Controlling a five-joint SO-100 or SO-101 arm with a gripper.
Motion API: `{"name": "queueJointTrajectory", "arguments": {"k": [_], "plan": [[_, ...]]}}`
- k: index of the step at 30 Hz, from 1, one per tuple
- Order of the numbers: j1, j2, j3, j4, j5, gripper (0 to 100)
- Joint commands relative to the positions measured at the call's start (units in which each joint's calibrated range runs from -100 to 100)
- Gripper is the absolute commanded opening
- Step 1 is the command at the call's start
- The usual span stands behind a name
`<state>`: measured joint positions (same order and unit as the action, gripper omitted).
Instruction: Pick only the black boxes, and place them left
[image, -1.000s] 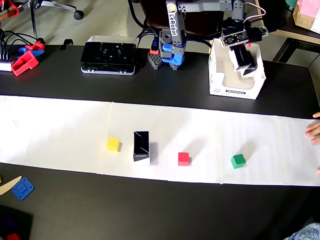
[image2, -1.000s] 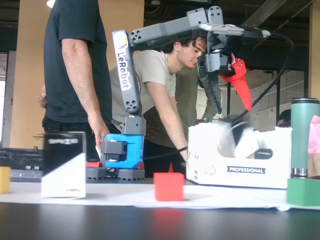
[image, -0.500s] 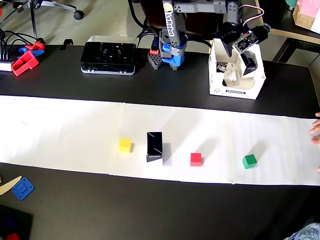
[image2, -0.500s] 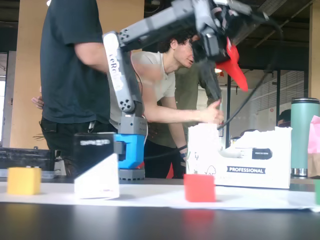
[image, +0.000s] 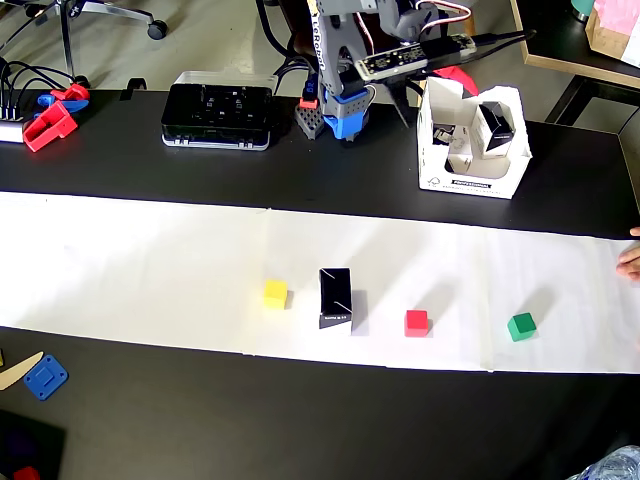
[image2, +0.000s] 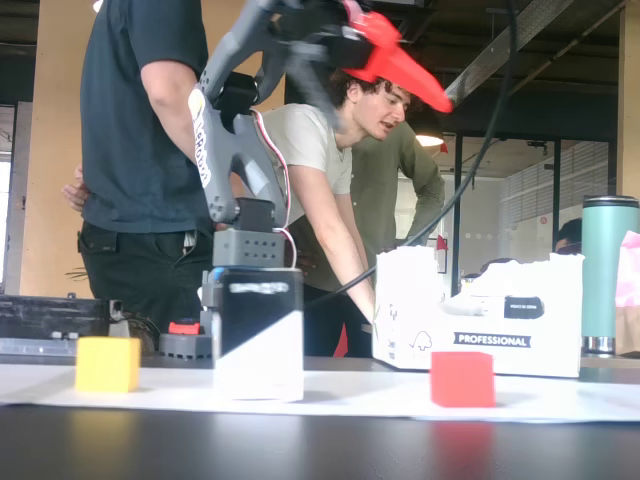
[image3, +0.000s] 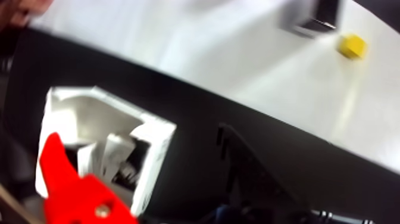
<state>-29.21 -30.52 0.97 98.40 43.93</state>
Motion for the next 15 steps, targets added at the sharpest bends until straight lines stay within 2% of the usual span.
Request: {"name": "queueJointTrajectory", "arguments": {"k": [1, 7, 11, 15], "plan": [[14.5, -2.9, -3.1, -0.9, 0.0, 49], [28.0, -2.8, 1.9, -2.1, 10.0, 49], [29.4, 1.7, 3.4, -5.9, 9.9, 49], [30.7, 14.5, -6.9, -6.2, 9.8, 49]]}}
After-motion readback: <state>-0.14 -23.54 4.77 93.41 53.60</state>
